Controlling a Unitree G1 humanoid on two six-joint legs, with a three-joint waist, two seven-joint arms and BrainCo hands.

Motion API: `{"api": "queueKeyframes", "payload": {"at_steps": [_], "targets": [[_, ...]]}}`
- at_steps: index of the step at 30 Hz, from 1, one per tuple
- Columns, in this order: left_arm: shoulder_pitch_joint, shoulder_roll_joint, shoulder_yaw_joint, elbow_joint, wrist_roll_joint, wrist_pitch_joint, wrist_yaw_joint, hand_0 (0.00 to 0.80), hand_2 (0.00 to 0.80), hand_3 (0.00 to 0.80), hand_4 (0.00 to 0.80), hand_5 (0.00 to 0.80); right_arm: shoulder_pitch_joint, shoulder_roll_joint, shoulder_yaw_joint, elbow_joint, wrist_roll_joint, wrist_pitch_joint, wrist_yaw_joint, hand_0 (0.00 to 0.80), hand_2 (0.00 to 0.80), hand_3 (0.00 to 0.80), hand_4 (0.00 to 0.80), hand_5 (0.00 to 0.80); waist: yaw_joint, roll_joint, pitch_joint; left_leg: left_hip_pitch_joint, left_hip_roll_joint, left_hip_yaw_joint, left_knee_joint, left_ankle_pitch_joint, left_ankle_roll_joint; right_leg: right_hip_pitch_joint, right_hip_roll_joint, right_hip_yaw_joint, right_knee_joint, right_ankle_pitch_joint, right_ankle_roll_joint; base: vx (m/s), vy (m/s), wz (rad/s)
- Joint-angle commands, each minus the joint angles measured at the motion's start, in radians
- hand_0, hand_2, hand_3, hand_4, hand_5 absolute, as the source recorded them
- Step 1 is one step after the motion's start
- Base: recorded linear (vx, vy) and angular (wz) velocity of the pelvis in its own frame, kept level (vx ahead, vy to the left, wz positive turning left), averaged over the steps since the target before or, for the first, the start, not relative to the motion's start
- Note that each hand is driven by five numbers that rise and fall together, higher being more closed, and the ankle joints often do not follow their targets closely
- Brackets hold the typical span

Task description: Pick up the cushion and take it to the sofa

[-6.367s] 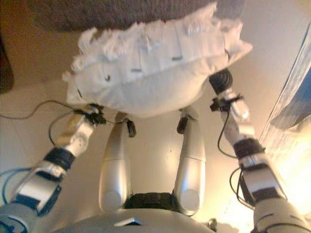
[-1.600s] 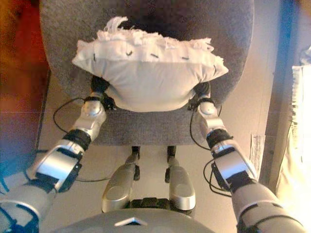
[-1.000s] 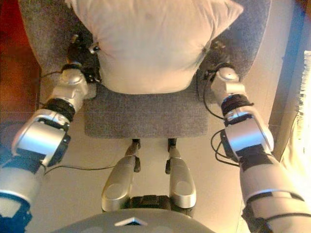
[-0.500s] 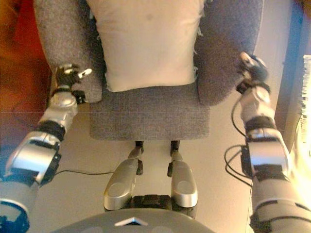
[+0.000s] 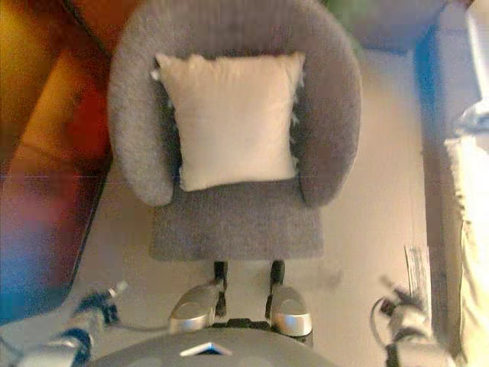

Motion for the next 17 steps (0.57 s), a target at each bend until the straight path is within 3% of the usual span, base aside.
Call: {"api": "queueKeyframes", "payload": {"at_steps": [1,6,12,17], "targets": [[-0.043,-0.042,-0.027,0.07,0.055,0.09,-0.001,0.0,0.0,0.0,0.0,0.0,-0.003,0.065,0.1,0.004,-0.136,0.043,0.025,0.0,0.0,0.0,0.0,0.0,0.016,-0.025,-0.035,0.093,-0.029,0.011,0.011,-0.146,0.022,0.012,-0.024,0.018,0.037,-0.053,0.04,0.065,-0.005,0.01],[-0.049,-0.101,-0.064,0.082,0.038,0.141,-0.068,0.0,0.0,0.0,0.0,0.0,-0.017,0.15,0.195,-0.045,-0.17,0.062,0.061,0.0,0.0,0.0,0.0,0.0,0.012,-0.027,-0.069,0.139,-0.033,0.004,0.007,-0.168,0.028,0.066,-0.016,0.022,0.025,-0.068,0.034,0.032,0.0,-0.01],[-0.06,-0.096,-0.15,0.048,0.05,0.14,-0.108,0.0,0.0,0.0,0.0,0.0,-0.025,0.15,0.275,-0.061,-0.176,0.075,0.099,0.0,0.0,0.0,0.0,0.0,0.012,-0.017,-0.093,0.165,-0.032,0.009,0.007,-0.183,0.031,0.1,-0.016,0.008,0.014,-0.078,0.034,0.003,0.0,-0.01],[-0.061,-0.092,-0.168,0.044,0.034,0.152,-0.113,0.0,0.0,0.0,0.0,0.0,-0.017,0.15,0.283,-0.046,-0.168,0.07,0.129,0.0,0.0,0.0,0.0,0.0,0.011,-0.012,-0.097,0.175,-0.029,0.01,0.007,-0.186,0.032,0.112,-0.013,0.006,0.01,-0.082,0.034,0.0,0.0,0.0]]}}
